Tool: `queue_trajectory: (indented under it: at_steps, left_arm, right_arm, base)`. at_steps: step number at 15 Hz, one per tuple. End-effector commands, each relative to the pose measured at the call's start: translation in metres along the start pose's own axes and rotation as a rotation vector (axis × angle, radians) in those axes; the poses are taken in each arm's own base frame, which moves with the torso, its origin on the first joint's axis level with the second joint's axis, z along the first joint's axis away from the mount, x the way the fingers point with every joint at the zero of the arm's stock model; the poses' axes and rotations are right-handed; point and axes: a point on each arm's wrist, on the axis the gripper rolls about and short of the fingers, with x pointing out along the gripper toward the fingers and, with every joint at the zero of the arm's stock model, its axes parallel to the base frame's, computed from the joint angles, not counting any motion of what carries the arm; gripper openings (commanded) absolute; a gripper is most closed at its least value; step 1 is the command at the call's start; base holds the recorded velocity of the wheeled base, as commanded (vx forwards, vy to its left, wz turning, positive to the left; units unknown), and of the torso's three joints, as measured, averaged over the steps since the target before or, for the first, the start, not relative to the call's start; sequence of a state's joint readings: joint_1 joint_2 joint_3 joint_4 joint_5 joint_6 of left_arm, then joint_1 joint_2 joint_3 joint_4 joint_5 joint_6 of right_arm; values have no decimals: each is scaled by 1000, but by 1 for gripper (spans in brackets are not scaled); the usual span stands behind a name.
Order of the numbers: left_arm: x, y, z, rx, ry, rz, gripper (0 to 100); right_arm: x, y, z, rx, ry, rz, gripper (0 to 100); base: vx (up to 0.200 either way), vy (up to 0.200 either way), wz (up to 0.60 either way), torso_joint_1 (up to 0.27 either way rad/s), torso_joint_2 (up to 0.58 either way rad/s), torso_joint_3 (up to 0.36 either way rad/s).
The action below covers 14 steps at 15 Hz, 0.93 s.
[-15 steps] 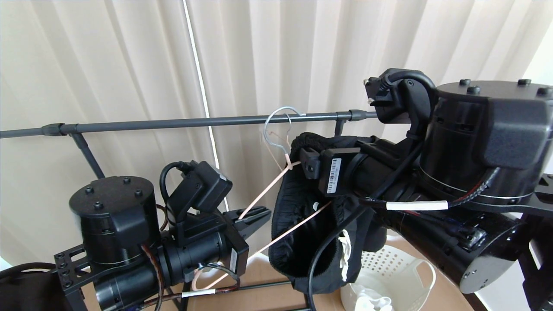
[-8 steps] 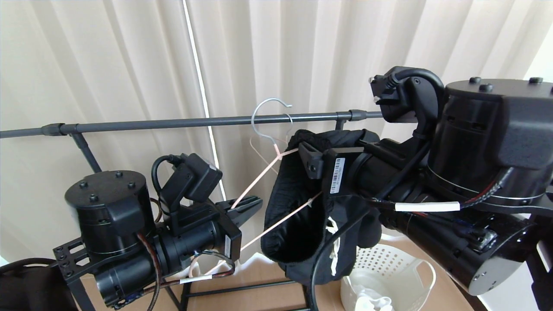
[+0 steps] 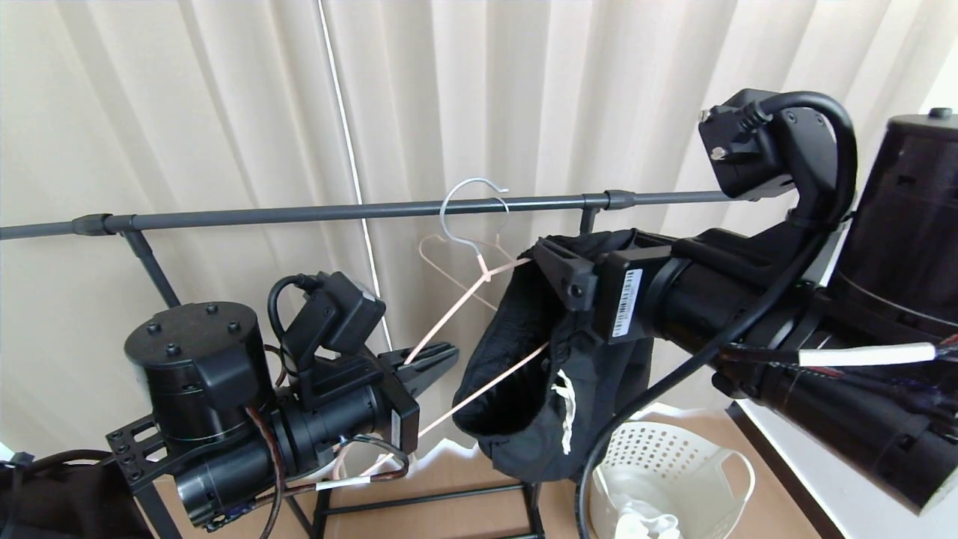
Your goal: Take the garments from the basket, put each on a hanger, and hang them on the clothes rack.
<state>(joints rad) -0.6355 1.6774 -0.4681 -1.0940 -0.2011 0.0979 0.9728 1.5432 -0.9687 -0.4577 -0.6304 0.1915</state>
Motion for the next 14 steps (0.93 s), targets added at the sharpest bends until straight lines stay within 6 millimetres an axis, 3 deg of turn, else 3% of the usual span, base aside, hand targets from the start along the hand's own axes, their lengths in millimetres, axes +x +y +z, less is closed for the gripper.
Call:
queue_trajectory:
  at_steps: [1, 3, 4, 5, 8, 11, 14]
  left_arm:
    - [-2, 5, -1, 2, -5, -1, 0]
    - [-5, 15, -1, 12, -13, -28, 0]
    - [-6, 16, -1, 15, -12, -34, 0]
    - [-10, 23, -5, 50, -6, -69, 0]
    - [-15, 21, -13, 95, 13, -132, 0]
    - [-18, 17, -19, 145, 19, -197, 0]
    - [-21, 14, -16, 170, 7, -209, 0]
  right_arm:
    - [-18, -39, 14, -72, -32, 12, 100]
    - [-29, -74, 24, -202, -28, 90, 100]
    - [-30, -77, 24, -217, -17, 97, 100]
    - [-33, -96, 32, -314, 72, 126, 100]
    - [-36, -122, 53, -455, 247, 289, 100]
    - [-21, -124, 55, -532, 440, 351, 100]
    - [-1, -121, 43, -561, 558, 481, 100]
  base:
    - [0, 0, 0, 0, 0, 0]
    - [0, 0, 0, 0, 0, 0]
    - [0, 0, 0, 0, 0, 0]
    - [0, 0, 0, 0, 0, 0]
    - [0, 0, 0, 0, 0, 0]
    - [0, 0, 0, 0, 0, 0]
    - [0, 0, 0, 0, 0, 0]
